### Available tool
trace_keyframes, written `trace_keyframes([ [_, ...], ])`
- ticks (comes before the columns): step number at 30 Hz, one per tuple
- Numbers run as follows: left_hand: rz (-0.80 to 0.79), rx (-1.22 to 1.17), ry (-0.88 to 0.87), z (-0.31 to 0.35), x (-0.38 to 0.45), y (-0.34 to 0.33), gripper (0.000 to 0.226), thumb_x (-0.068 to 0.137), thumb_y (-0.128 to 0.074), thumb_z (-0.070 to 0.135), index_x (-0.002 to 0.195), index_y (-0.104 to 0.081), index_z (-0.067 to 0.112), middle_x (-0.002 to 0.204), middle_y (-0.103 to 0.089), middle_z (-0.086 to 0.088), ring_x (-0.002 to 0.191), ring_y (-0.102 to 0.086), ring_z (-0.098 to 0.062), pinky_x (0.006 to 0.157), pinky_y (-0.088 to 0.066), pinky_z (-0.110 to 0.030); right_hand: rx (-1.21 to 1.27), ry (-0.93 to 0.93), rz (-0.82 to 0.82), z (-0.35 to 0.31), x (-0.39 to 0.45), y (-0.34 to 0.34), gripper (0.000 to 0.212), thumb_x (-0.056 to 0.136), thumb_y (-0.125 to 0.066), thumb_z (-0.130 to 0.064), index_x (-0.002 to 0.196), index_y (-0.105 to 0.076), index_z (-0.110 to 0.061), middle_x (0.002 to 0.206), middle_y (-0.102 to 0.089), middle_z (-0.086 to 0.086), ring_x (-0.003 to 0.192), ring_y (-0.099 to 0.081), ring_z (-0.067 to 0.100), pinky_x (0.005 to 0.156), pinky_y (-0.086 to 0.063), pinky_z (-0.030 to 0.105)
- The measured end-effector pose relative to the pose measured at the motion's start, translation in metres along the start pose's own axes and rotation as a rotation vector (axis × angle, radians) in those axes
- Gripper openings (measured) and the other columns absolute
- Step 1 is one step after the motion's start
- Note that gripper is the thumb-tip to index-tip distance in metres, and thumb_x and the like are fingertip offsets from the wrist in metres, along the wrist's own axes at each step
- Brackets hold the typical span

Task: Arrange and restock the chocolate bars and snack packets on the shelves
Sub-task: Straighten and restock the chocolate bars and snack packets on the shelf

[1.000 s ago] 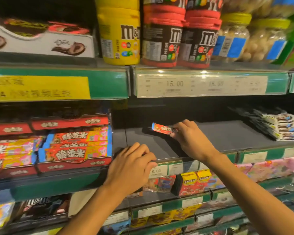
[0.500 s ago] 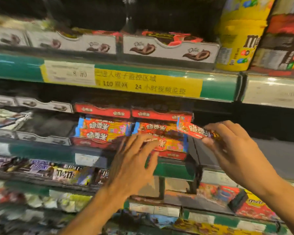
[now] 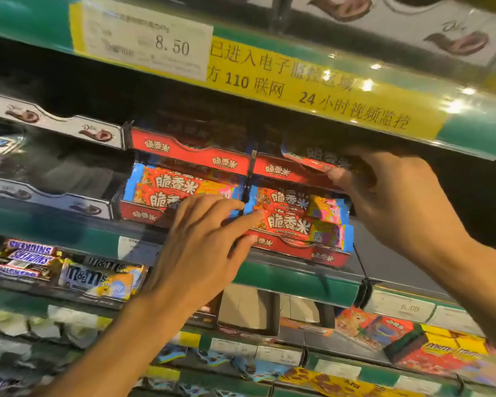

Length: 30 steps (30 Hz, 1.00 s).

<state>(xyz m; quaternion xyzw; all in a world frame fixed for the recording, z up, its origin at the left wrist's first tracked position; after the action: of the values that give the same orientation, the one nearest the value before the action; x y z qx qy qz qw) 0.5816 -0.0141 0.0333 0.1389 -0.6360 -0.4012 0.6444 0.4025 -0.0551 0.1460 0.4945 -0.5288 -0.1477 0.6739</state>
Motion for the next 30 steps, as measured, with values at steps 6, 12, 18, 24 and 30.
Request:
trace_keyframes([
  [6,-0.052,-0.026,0.01,-0.003,0.003,-0.003,0.04,0.088,-0.056,0.04,0.126,-0.065,0.032,0.117,-0.061,0.002,0.113,-0.05,-0.024,0.1,-0.032,-0.044,-0.015,-0.095,-0.045,0.0,0.022,-0.023,0.039,0.098,-0.052,-0.045,0.132,-0.056,-0.028,0.114,-0.07,0.001,0.09,-0.067,0.029,0.07,-0.051,0.036],
  [12,-0.02,-0.053,0.002,-0.005,0.002,-0.007,0.04,0.088,-0.055,0.04,0.126,-0.064,0.031,0.116,-0.061,0.002,0.11,-0.052,-0.027,0.097,-0.035,-0.048,-0.142,-0.033,0.171,-0.018,0.0,-0.026,0.029,0.101,-0.047,-0.033,0.121,-0.064,-0.023,0.118,-0.066,0.004,0.099,-0.06,0.031,0.08,-0.049,0.045],
  [18,-0.033,-0.054,0.004,-0.006,0.003,-0.008,0.039,0.088,-0.05,0.042,0.12,-0.068,0.029,0.117,-0.061,0.002,0.11,-0.052,-0.028,0.096,-0.037,-0.05,-0.228,-0.061,0.027,-0.036,-0.014,-0.042,0.046,0.1,-0.037,-0.053,0.126,-0.054,-0.019,0.114,-0.062,0.001,0.102,-0.056,0.024,0.087,-0.041,0.038],
  [24,-0.043,-0.064,0.015,-0.007,0.002,-0.008,0.039,0.087,-0.054,0.041,0.121,-0.068,0.03,0.117,-0.06,0.002,0.11,-0.052,-0.028,0.097,-0.035,-0.05,-0.29,-0.13,-0.081,-0.035,0.005,-0.045,0.051,0.097,-0.034,-0.066,0.118,-0.057,-0.025,0.107,-0.069,0.0,0.1,-0.063,0.026,0.083,-0.044,0.038],
  [30,-0.067,-0.063,0.013,-0.006,0.004,-0.007,0.037,0.085,-0.058,0.038,0.119,-0.069,0.03,0.116,-0.059,0.005,0.11,-0.051,-0.025,0.097,-0.035,-0.047,-0.249,-0.155,-0.124,-0.04,0.005,-0.041,0.056,0.094,-0.037,-0.068,0.128,-0.054,-0.026,0.117,-0.065,0.0,0.109,-0.059,0.027,0.091,-0.043,0.04],
])
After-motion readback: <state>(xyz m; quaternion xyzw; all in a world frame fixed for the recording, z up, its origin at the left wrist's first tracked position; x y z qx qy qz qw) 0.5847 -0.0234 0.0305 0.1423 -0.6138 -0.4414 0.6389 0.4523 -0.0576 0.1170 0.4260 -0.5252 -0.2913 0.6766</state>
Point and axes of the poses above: each hand's wrist, its own x-axis towards the middle knuckle, its own y-axis out of the back of the hand, z = x × y, the point moved 9 cm from there along x, towards the middle knuckle
